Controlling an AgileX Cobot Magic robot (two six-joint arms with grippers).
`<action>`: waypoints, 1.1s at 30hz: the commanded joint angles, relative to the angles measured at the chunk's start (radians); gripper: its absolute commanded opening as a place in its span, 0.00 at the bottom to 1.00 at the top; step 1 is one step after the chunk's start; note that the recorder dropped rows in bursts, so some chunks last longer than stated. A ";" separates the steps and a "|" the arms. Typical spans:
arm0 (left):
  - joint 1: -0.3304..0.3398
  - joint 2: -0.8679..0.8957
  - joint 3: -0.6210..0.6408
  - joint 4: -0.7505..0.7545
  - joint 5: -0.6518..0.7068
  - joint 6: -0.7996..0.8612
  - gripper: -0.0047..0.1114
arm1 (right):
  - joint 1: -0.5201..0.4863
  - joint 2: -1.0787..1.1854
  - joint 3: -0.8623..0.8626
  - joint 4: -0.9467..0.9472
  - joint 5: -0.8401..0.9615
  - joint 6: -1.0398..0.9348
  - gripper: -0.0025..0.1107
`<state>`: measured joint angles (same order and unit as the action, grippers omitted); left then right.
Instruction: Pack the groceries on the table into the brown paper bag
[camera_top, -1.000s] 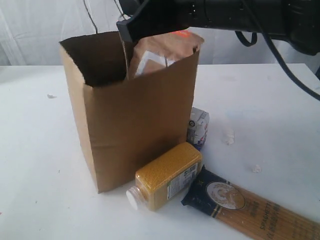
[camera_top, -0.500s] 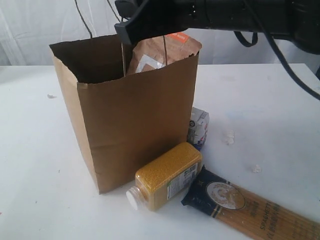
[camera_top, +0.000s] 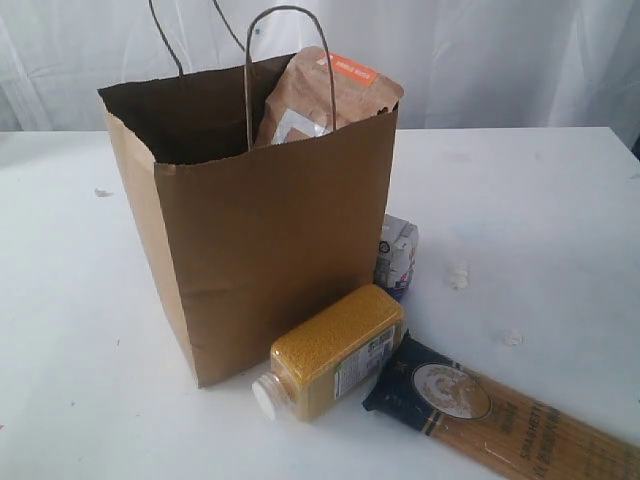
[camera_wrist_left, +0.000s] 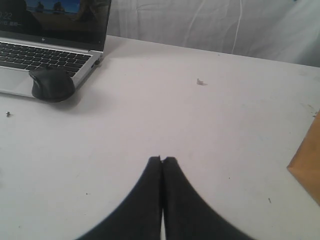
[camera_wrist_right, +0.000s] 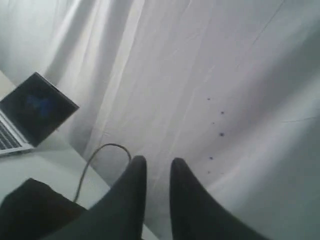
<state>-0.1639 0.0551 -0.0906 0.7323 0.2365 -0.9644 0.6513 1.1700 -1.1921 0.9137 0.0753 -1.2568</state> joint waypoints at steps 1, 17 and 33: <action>0.002 -0.007 0.001 0.012 -0.003 -0.002 0.04 | -0.104 -0.011 0.055 -0.130 -0.023 0.005 0.04; 0.002 -0.007 0.001 0.012 -0.005 -0.002 0.04 | -0.867 0.081 0.470 -0.130 -0.075 0.002 0.02; 0.002 -0.007 0.001 0.012 -0.001 -0.002 0.04 | -1.047 0.469 0.146 -0.796 0.776 1.107 0.02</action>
<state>-0.1639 0.0551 -0.0906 0.7323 0.2365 -0.9644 -0.4310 1.6306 -1.0169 0.4115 0.7544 -0.3929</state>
